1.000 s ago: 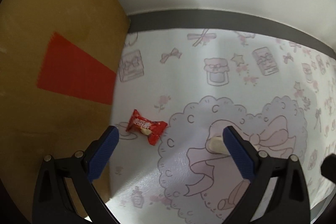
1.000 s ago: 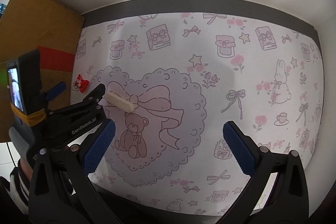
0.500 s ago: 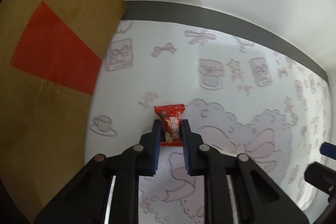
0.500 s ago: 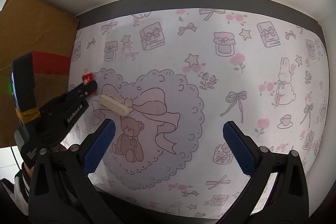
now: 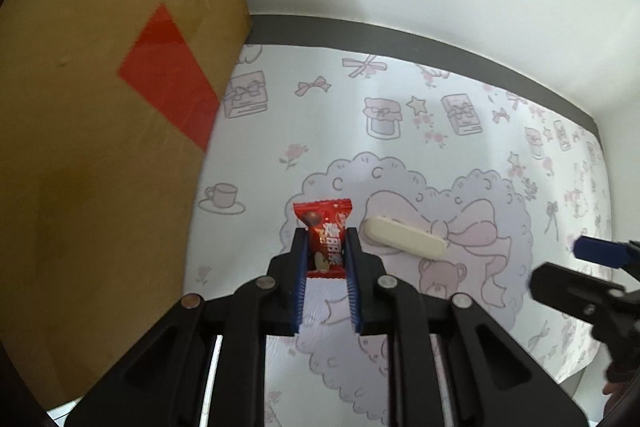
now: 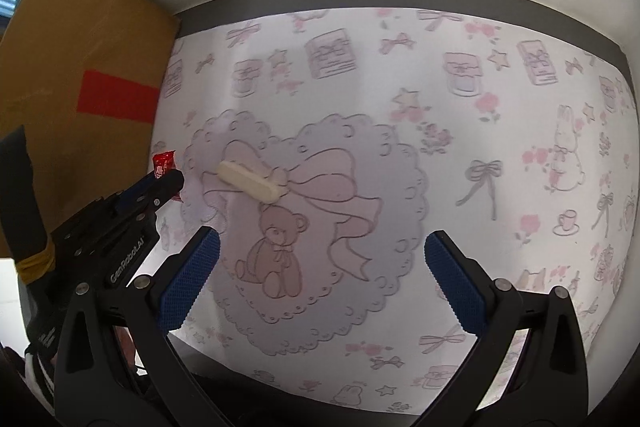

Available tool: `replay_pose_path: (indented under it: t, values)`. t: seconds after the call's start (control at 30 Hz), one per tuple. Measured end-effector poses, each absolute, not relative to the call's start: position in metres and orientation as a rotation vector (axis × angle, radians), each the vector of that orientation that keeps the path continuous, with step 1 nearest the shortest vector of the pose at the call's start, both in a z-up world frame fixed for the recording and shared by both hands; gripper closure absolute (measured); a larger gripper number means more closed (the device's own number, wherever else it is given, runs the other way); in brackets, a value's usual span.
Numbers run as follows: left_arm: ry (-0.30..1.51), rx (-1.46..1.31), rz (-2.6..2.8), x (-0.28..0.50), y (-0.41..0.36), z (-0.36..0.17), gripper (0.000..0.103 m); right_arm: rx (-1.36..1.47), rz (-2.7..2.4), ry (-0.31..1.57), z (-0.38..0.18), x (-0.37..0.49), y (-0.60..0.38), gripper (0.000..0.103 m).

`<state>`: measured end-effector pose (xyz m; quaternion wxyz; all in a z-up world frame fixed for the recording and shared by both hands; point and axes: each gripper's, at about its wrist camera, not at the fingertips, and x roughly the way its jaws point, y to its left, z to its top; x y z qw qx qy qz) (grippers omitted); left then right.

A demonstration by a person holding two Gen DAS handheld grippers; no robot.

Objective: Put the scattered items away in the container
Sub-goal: 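Grasp the red candy wrapper with the left gripper, then grasp the cream wooden stick with the right gripper while the left holds the candy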

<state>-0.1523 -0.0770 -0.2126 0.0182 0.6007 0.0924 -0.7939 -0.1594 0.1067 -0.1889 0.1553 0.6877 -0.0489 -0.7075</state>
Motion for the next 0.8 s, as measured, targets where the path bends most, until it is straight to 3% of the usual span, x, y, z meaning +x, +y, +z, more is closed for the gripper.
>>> replay_pose_path:
  t: [0.33, 0.53, 0.7, 0.8]
  values:
    - [0.380, 1.881, -2.411, -0.127, -0.083, -0.210, 0.085, 1.858, -1.967, 0.108, -0.204, -0.166, 0.056, 0.001]
    - [0.446, 1.905, -2.367, -0.116, -0.085, -0.220, 0.085, 1.871, -1.922, 0.298, -0.227, -0.167, 0.033, 0.025]
    - [0.487, 1.922, -2.357, -0.118, -0.084, -0.227, 0.085, 1.791, -1.888, 0.488, -0.233, -0.158, 0.009, 0.056]
    - [0.513, 1.930, -2.344, -0.118, -0.085, -0.230, 0.085, 1.751, -1.871, 0.544, -0.236, -0.153, -0.003, 0.060]
